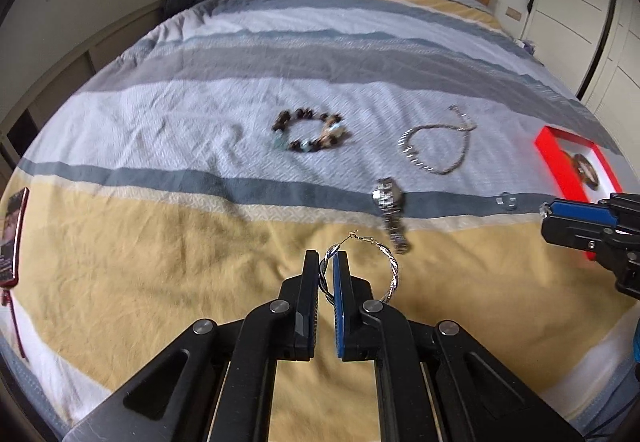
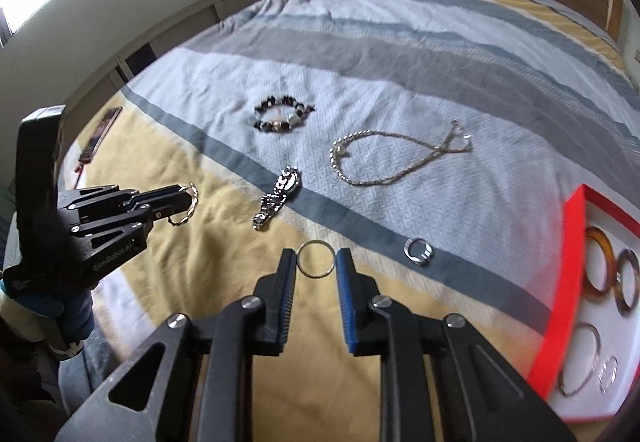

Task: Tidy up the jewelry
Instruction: 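Grasp the second twisted silver hoop with the left tool while the right tool grasps a silver ring, then carry the hoop and ring into the red box and open both tools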

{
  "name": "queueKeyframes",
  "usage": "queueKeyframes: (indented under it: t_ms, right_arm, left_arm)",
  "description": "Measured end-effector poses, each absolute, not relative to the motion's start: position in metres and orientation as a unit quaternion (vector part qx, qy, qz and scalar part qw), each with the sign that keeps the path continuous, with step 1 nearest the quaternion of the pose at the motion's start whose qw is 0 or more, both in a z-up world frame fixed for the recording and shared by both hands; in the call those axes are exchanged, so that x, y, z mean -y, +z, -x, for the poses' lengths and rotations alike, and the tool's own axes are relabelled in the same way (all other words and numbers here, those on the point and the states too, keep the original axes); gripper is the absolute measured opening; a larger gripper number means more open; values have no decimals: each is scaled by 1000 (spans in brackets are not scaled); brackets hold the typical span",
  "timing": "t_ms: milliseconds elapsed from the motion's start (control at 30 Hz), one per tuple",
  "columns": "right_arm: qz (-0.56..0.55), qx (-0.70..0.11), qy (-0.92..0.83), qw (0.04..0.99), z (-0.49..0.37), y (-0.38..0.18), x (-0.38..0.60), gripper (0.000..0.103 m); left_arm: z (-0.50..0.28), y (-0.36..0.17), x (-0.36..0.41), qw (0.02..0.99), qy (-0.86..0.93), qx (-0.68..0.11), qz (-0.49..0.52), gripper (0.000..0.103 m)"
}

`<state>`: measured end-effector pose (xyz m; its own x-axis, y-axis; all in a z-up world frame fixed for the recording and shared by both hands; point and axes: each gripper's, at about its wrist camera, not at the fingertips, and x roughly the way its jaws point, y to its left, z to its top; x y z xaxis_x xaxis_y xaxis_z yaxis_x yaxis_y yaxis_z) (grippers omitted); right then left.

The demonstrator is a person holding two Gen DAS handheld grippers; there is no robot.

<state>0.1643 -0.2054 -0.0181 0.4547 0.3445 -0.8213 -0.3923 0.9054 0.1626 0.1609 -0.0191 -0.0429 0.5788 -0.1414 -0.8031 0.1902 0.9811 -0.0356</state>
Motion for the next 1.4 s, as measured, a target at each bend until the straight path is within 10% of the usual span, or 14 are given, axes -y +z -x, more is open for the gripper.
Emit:
queueKeyframes:
  t_ms: [733, 1400]
  right_arm:
    - [-31, -440, 43, 896, -123, 18, 428, 19]
    - [-23, -503, 11, 864, -236, -66, 511, 19]
  left_arm:
    - [-166, 3, 276, 860, -284, -412, -96, 6]
    - [-265, -77, 417, 821, -271, -453, -218, 6]
